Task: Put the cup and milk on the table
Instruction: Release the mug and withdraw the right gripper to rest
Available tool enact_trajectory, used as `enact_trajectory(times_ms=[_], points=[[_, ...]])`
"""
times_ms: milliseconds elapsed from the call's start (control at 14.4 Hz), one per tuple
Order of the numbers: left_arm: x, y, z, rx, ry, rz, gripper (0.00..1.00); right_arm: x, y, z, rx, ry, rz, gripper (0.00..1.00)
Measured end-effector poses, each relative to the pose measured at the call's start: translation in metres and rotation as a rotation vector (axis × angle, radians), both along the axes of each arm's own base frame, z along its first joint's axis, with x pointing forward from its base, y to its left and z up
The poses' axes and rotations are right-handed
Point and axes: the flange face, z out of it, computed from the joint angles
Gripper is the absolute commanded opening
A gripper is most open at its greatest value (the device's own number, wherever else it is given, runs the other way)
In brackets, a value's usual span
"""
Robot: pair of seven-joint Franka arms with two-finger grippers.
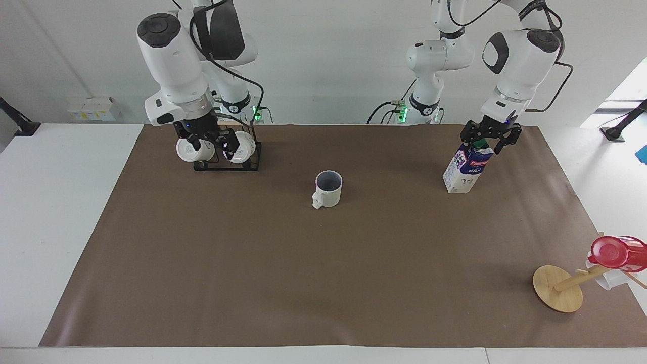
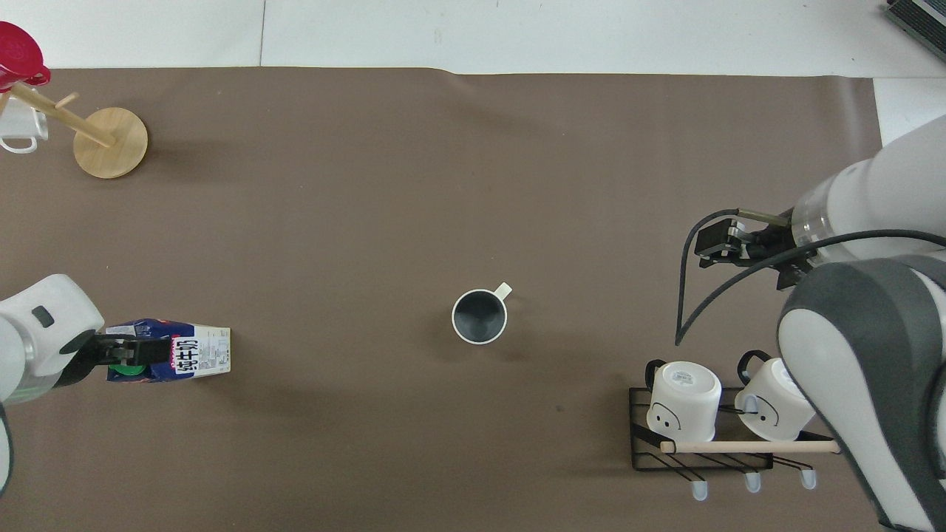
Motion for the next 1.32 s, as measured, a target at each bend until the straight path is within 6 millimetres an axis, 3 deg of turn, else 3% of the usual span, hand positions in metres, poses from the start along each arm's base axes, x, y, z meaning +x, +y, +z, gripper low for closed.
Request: enact_trajectory(times_ms=[208, 486, 556, 694, 833, 972, 1111, 1319], points=[[0.0, 0.0, 0.0, 0.0, 0.0, 0.0, 0.76, -0.003, -0.036, -0.001, 0.007, 0.007, 0.022, 1.0], [-0.002, 0.0, -0.006, 0.0, 0.012, 0.0, 0.76, -0.005, -0.08, -0.001, 0.018, 0.008, 0.08, 1.0], [-0.003, 0.0, -0.009, 0.0, 0.019, 0.001, 0.72, -0.005, -0.09, 0.0, 0.02, 0.003, 0.096, 1.0], [-0.004, 0.0, -0.012, 0.0, 0.024, 0.001, 0.54, -0.007, -0.105, 0.003, 0.023, -0.004, 0.119, 1.0], [-0.004, 0.0, -0.013, 0.0, 0.026, 0.001, 0.5, -0.009, -0.121, 0.006, 0.025, -0.009, 0.131, 1.0], [-0.004, 0.0, -0.013, 0.0, 0.025, 0.001, 0.49, -0.009, -0.128, 0.019, 0.022, -0.035, 0.135, 1.0], [-0.004, 0.0, -0.013, -0.001, 0.027, 0.008, 0.41, -0.009, -0.124, 0.041, 0.017, -0.064, 0.142, 1.0], [-0.005, 0.001, -0.013, -0.003, 0.029, 0.035, 0.41, -0.012, -0.116, 0.074, 0.012, -0.091, 0.158, 1.0]])
